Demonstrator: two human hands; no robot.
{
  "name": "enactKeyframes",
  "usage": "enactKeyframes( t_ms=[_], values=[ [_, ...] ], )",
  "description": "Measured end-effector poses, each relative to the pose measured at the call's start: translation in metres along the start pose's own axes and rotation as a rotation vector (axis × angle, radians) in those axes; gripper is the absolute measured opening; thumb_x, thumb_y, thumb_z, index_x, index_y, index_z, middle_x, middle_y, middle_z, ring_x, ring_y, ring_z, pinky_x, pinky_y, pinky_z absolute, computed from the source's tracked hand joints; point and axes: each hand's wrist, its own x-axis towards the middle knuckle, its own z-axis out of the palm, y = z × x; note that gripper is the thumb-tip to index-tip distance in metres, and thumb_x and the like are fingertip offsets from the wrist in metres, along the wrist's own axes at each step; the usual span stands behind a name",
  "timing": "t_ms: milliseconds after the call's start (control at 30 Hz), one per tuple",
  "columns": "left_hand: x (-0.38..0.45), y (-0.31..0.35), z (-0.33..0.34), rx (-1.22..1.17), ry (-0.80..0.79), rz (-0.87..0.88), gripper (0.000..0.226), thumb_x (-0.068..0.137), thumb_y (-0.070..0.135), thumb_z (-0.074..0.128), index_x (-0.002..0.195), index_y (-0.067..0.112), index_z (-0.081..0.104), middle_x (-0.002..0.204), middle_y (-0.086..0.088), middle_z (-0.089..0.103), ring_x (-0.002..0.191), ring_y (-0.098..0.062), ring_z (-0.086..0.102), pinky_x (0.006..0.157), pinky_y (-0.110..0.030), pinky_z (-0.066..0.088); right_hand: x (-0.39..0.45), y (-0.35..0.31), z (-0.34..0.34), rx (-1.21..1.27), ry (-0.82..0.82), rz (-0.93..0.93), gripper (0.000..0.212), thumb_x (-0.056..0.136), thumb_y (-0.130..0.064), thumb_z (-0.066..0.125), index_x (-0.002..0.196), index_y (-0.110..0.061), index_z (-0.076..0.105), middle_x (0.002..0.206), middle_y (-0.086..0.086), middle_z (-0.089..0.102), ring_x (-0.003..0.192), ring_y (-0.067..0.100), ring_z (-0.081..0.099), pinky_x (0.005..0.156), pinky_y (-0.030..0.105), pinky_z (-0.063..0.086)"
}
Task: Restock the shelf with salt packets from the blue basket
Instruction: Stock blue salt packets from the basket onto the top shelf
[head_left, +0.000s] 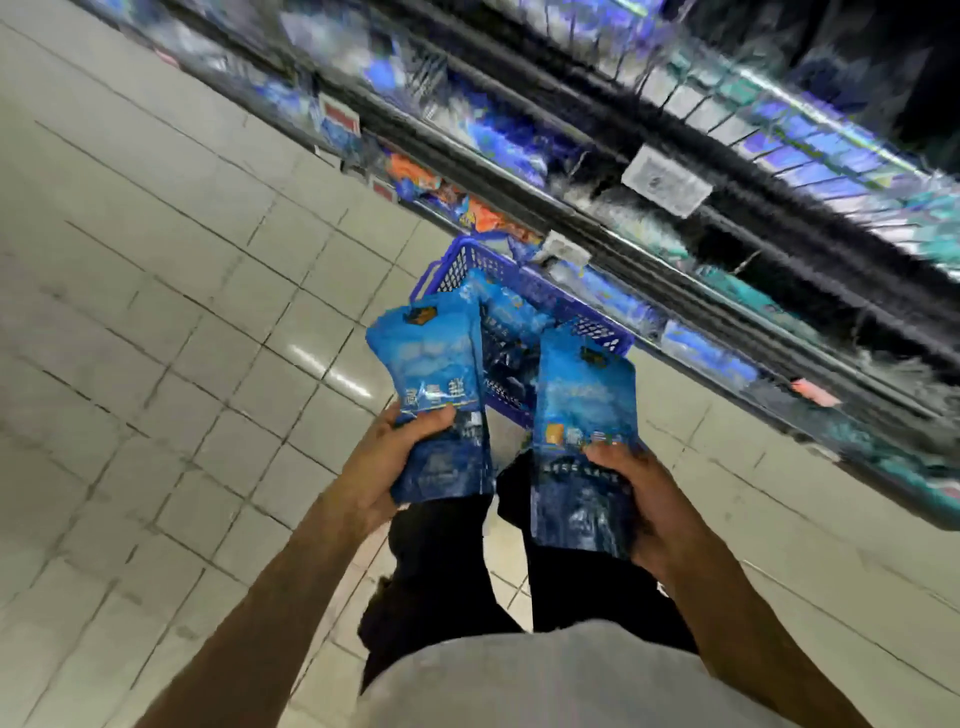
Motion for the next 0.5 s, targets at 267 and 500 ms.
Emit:
enactKeyframes(
  t_ms=[267,500],
  values=[
    [-0.099,0.048,0.052,0.286,-0.03,0.136,0.057,0.051,0.039,0.097,0.102,0.022,0.078,0.102,-0.013,0.079,0.087,-0.03,0.077,0.063,-0.034,0.062,-0.119,-0.029,-0.008,-0.056,0.149,-0.391,0.046,0.069,-0.015,0.079,0.114,-0.01,0.071,0.103,0.014,0.078,0.087,0.027,0.077,0.067,0.037,0.062],
    [-0.113,0.065,0.11,0.501,-0.141,0.223,0.076,0.046,0.048,0.098,0.112,0.019,0.073,0.103,-0.006,0.079,0.093,-0.026,0.077,0.073,-0.038,0.063,-0.181,-0.032,-0.024,0.088,0.288,-0.604,0.047,0.065,-0.024,0.081,0.11,-0.013,0.073,0.106,0.015,0.077,0.096,0.033,0.075,0.078,0.044,0.062]
  ],
)
